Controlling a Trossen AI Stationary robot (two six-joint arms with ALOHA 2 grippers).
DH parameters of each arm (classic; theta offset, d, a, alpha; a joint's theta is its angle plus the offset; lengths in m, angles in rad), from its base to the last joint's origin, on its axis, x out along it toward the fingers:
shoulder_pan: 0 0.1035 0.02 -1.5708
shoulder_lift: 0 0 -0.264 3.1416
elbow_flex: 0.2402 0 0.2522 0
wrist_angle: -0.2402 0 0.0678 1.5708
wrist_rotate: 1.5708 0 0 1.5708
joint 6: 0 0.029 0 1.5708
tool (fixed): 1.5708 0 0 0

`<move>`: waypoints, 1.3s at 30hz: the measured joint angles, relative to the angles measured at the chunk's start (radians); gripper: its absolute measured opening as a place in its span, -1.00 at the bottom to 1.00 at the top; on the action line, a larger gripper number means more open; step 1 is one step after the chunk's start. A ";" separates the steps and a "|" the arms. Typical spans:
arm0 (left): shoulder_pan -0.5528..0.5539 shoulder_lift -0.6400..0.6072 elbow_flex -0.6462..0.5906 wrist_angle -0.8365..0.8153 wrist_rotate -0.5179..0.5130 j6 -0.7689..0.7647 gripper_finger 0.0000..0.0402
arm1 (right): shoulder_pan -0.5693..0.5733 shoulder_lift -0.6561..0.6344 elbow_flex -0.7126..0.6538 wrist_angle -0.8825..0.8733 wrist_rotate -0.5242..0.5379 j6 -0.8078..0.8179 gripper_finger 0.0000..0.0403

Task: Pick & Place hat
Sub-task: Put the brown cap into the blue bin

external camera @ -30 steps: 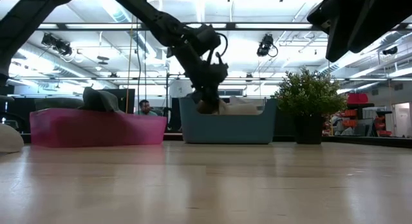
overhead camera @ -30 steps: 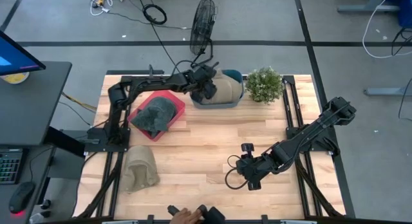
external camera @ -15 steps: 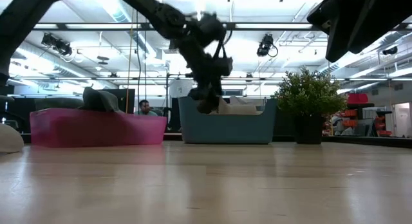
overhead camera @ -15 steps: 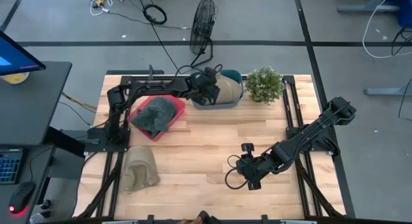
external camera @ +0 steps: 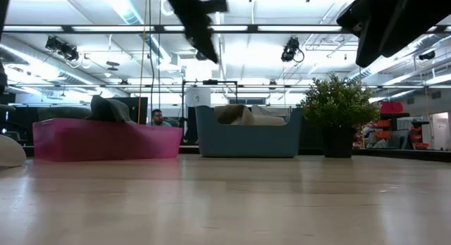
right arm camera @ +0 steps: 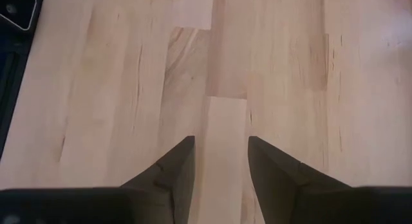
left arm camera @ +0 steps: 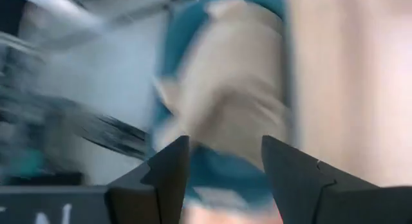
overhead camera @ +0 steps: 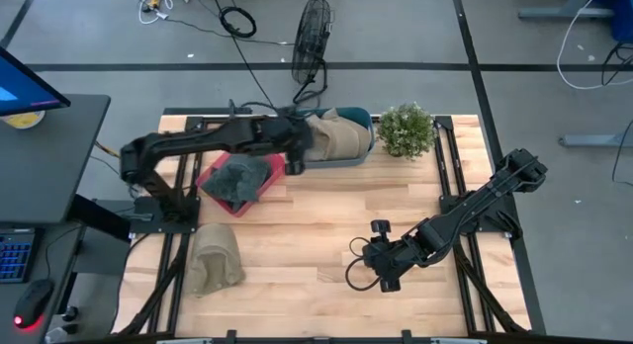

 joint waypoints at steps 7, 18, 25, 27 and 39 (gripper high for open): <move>-0.154 -0.118 0.001 -0.426 0.307 -0.331 -0.10 | -0.001 0.000 0.000 0.031 0.037 -0.011 -0.27; -0.645 -0.120 -0.073 -0.506 0.131 -0.663 -0.13 | -0.007 0.000 0.000 0.174 0.185 -0.173 -0.27; -0.853 -0.120 -0.248 -0.458 0.021 -1.025 -0.13 | -0.034 0.000 0.000 0.347 0.230 -0.278 -0.27; -0.895 -0.120 -0.285 -0.479 0.022 -1.166 -0.13 | -0.047 0.000 0.000 0.364 0.230 -0.309 -0.27; -1.062 -0.119 -0.420 -0.526 0.130 -1.538 -0.13 | -0.127 0.000 0.000 0.357 0.212 -0.362 -0.27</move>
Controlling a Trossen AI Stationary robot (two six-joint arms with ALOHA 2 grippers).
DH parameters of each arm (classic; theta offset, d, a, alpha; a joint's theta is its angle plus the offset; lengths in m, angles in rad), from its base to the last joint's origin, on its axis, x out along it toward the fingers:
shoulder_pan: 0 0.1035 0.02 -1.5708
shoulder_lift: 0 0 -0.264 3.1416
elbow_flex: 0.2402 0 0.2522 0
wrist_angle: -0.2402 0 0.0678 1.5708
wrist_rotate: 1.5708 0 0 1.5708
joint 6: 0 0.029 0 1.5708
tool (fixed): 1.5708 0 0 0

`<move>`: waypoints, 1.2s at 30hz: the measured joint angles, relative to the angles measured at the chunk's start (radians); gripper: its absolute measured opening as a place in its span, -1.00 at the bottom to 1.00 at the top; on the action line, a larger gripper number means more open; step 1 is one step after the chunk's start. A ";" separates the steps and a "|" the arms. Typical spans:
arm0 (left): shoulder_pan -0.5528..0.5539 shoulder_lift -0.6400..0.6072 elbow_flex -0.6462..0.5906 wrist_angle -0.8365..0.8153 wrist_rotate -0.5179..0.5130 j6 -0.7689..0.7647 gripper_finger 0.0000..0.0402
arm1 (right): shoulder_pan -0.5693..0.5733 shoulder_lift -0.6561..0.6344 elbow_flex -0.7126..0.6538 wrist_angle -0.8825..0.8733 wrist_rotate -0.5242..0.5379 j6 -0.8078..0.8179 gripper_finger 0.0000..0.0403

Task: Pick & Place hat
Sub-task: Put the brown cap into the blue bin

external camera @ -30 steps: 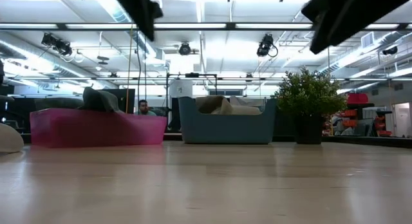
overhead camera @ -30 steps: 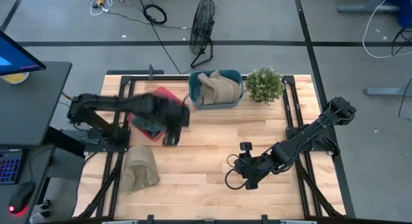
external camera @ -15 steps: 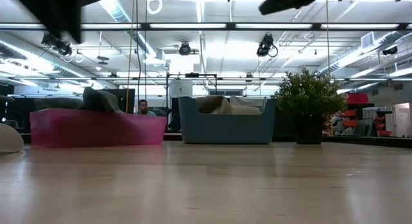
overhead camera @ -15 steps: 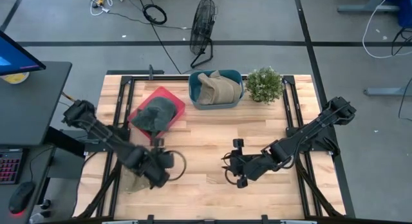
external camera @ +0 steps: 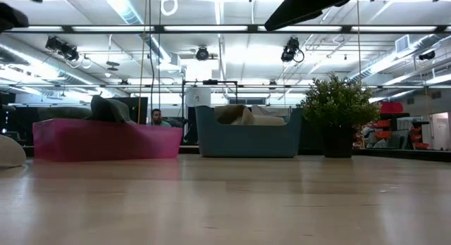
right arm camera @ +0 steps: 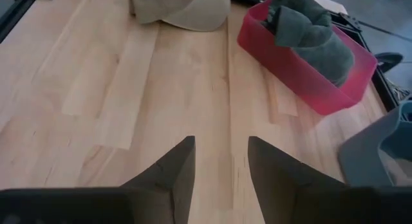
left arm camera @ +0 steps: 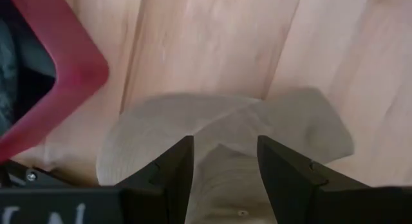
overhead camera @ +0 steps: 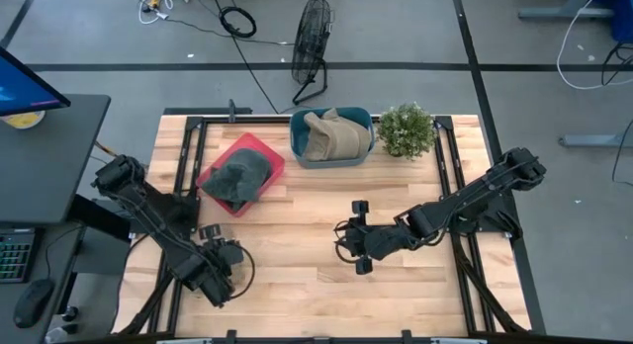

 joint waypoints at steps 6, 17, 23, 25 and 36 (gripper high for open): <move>-0.003 0.000 -0.072 0.021 0.056 -0.018 -0.13 | -0.025 0.000 0.000 0.000 -0.048 -0.027 -0.27; -0.003 0.000 -0.200 0.106 0.071 -0.037 -0.29 | -0.039 0.000 0.000 0.000 -0.064 -0.027 -0.27; -0.002 0.000 -0.184 0.109 0.062 -0.015 -0.92 | -0.048 0.000 0.000 0.001 -0.063 -0.027 -0.27; -0.001 0.000 -0.160 0.114 0.030 -0.016 -0.94 | -0.053 0.000 0.000 0.001 -0.063 -0.027 -0.27; 0.076 0.000 0.068 0.115 -0.346 0.142 -0.96 | -0.096 0.001 0.000 0.001 -0.063 -0.028 -0.27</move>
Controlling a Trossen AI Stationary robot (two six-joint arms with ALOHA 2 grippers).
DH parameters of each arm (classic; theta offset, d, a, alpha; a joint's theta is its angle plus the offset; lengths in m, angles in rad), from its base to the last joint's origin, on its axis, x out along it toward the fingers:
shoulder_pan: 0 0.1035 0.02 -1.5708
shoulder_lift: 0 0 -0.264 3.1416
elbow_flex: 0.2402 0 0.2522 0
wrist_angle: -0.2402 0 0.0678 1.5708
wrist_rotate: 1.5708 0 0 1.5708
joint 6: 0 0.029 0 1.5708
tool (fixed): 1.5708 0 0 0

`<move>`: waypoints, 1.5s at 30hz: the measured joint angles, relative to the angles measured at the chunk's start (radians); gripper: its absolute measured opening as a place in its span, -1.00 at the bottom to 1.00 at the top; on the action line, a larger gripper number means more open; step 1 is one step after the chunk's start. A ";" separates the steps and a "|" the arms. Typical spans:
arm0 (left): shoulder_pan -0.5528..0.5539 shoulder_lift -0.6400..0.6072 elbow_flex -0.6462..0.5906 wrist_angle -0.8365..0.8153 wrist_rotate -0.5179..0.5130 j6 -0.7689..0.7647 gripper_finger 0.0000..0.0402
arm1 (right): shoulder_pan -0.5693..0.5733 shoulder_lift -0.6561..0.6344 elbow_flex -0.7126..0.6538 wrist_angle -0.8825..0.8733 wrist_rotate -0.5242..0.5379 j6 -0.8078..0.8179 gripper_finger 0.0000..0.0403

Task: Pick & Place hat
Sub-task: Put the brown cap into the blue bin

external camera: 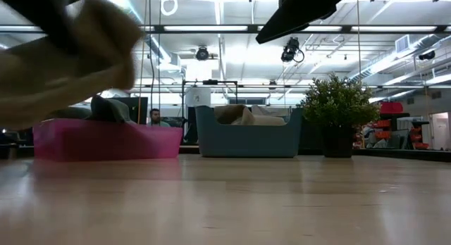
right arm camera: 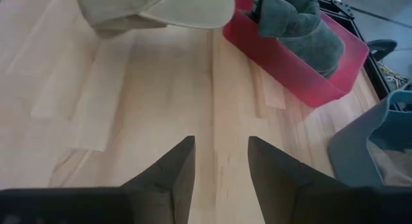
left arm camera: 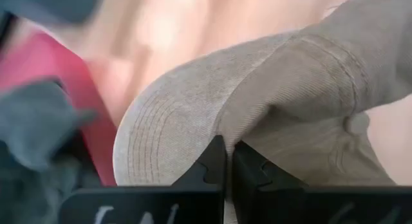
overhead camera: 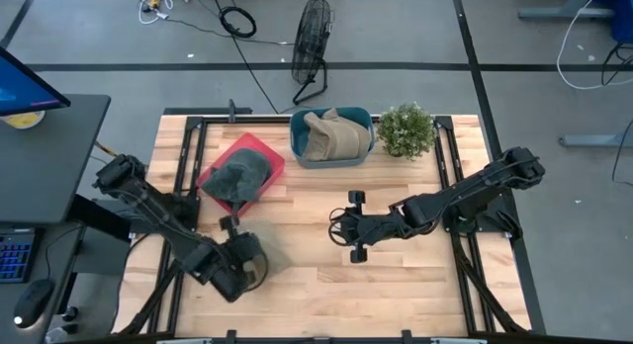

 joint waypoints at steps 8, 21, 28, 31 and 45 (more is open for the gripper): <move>0.149 0.000 0.040 0.060 -0.136 0.264 -0.97 | -0.057 0.000 0.000 -0.009 0.001 0.060 -0.27; 0.525 0.000 0.040 0.546 -0.271 1.021 -0.96 | 0.030 0.000 0.000 -0.267 -0.054 0.410 -0.27; 0.731 0.000 0.040 0.942 -0.269 1.502 -0.96 | 0.075 0.000 0.000 -0.293 -0.053 0.451 -0.27; 0.821 0.000 0.041 1.021 -0.261 1.342 -0.95 | 0.084 0.000 0.000 -0.293 -0.053 0.474 -0.27; 1.048 0.113 0.041 1.151 -0.005 0.783 -0.96 | 0.085 0.000 0.000 -0.300 -0.051 0.473 -0.27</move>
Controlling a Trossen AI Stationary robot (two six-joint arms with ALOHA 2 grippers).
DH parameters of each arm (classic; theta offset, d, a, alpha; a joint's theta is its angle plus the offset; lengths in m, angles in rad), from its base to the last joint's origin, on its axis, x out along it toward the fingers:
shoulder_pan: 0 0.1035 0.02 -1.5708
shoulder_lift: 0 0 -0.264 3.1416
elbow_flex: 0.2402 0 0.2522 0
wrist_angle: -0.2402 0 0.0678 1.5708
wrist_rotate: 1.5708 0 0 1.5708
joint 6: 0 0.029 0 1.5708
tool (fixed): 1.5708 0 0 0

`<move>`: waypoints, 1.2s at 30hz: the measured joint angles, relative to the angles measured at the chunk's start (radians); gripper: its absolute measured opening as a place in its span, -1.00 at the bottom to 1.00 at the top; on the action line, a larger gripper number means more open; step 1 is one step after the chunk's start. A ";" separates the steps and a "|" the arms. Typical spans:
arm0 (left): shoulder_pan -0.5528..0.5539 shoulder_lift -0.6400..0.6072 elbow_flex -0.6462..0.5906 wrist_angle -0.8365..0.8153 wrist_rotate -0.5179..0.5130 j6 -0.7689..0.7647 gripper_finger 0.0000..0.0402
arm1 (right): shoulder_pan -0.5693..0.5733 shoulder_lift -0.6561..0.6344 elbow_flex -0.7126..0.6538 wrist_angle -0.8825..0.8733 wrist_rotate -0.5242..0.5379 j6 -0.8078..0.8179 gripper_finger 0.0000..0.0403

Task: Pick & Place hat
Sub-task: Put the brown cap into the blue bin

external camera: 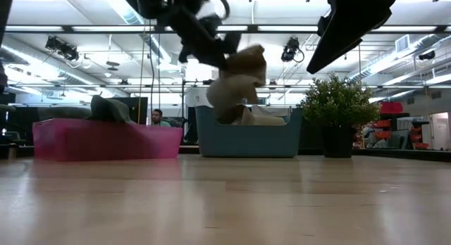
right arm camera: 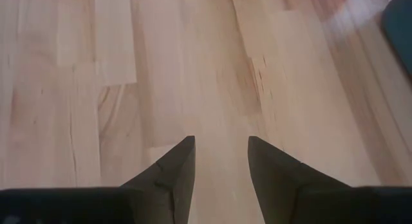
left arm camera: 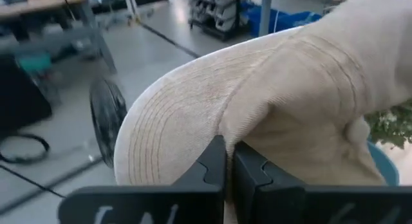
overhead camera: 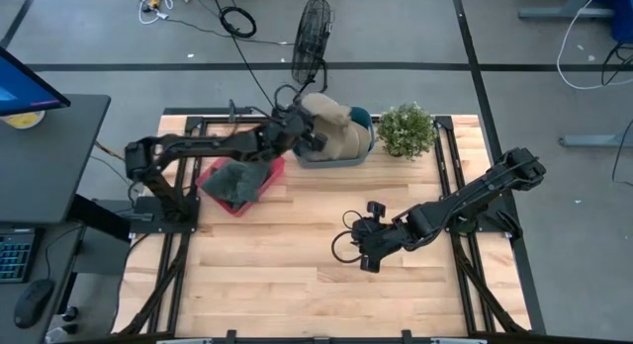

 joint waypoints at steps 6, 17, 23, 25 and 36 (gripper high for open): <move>-0.005 0.115 -0.001 0.011 0.002 -0.206 -0.95 | 0.000 0.000 0.000 -0.002 0.000 0.000 -0.27; 0.020 0.266 0.000 -0.003 -0.063 -0.449 -0.94 | 0.000 0.000 0.000 -0.012 0.000 0.000 -0.27; 0.039 0.281 0.001 -0.006 0.001 -0.443 -0.77 | 0.000 0.000 0.000 -0.038 0.000 -0.009 -0.27; 0.044 0.281 0.000 -0.001 0.007 -0.433 -0.67 | 0.000 0.000 0.000 -0.046 0.000 -0.009 -0.27; 0.031 0.223 -0.002 -0.024 0.049 -0.284 -0.24 | 0.000 0.008 0.000 -0.048 0.008 -0.019 -0.27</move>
